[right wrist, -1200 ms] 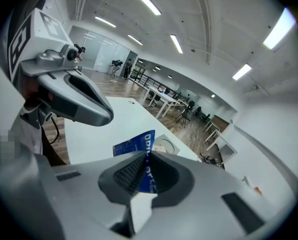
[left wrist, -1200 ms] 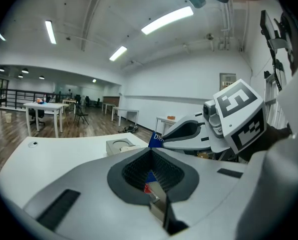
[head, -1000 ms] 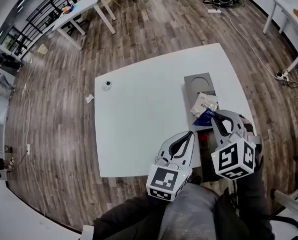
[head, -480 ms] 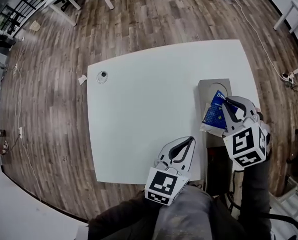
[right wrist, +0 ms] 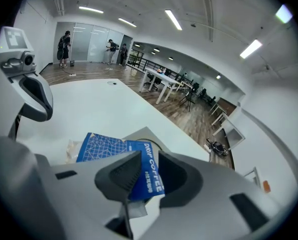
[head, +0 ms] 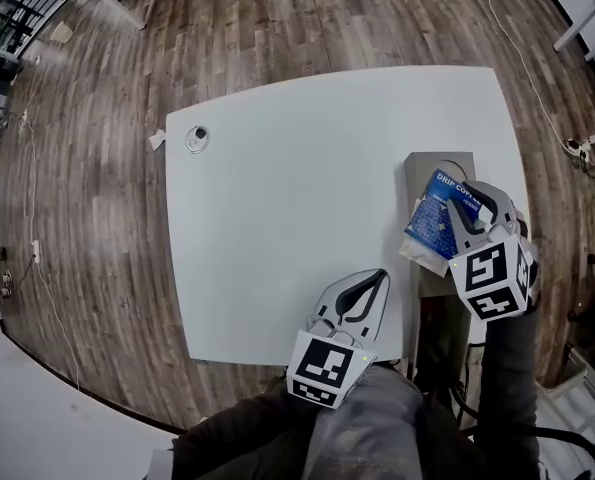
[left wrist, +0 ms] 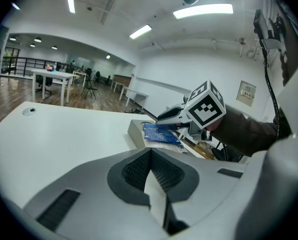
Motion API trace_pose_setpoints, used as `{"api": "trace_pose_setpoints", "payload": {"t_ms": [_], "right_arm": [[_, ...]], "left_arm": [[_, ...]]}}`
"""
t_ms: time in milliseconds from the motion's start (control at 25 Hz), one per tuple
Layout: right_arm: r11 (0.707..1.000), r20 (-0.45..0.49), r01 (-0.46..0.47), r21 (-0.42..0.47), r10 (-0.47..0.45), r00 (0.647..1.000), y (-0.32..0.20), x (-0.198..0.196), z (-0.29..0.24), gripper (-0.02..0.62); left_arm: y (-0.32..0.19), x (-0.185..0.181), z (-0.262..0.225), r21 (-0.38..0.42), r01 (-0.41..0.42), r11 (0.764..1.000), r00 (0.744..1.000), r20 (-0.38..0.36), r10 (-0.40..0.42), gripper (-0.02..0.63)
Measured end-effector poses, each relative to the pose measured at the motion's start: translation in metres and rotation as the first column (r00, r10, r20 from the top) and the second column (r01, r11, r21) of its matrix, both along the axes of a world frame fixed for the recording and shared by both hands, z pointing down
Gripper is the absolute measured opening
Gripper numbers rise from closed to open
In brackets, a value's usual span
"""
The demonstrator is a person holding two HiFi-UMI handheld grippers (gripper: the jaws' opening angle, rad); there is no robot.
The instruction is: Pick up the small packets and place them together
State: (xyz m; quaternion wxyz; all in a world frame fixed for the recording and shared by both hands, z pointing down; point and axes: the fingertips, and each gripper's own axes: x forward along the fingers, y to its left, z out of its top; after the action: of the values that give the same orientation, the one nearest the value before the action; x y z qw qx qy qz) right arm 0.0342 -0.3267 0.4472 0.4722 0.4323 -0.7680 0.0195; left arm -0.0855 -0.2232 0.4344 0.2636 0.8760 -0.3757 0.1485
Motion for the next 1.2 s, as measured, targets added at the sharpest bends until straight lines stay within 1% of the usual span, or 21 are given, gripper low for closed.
{"api": "trace_pose_setpoints", "payload": {"t_ms": [280,400,560,800,920,1040,1200], "right_arm": [[0.995,0.039,-0.043,0.091,0.039,0.998,0.013,0.012,-0.033,0.091],[0.992,0.049,-0.055,0.118,0.05,0.998,0.032,0.018,-0.043,0.091],[0.99,0.06,-0.07,0.126,0.063,0.996,0.07,0.027,-0.052,0.091],[0.994,0.068,-0.052,0.094,0.045,0.997,0.147,0.03,-0.046,0.091],[0.998,0.091,-0.045,0.052,0.04,0.995,0.192,0.023,-0.03,0.091],[1.0,0.109,-0.017,-0.006,0.017,0.994,0.23,0.011,-0.005,0.091],[0.997,0.11,0.045,-0.064,-0.038,0.993,0.252,-0.003,0.015,0.091]], "left_arm": [[0.011,0.009,-0.011,0.039,-0.017,0.999,1.0,0.015,0.017,0.003],[0.026,0.017,-0.019,0.067,-0.038,0.997,0.999,0.019,0.037,0.003],[0.057,0.029,-0.034,0.104,-0.066,0.992,0.998,0.024,0.064,0.003],[0.114,0.05,-0.058,0.169,-0.115,0.979,0.993,0.031,0.111,0.003],[0.145,0.06,-0.06,0.167,-0.147,0.975,0.989,0.039,0.143,0.003],[0.171,0.07,-0.054,0.152,-0.175,0.973,0.984,0.043,0.171,0.003],[0.179,0.073,-0.054,0.161,-0.185,0.969,0.983,0.05,0.179,0.003]]}}
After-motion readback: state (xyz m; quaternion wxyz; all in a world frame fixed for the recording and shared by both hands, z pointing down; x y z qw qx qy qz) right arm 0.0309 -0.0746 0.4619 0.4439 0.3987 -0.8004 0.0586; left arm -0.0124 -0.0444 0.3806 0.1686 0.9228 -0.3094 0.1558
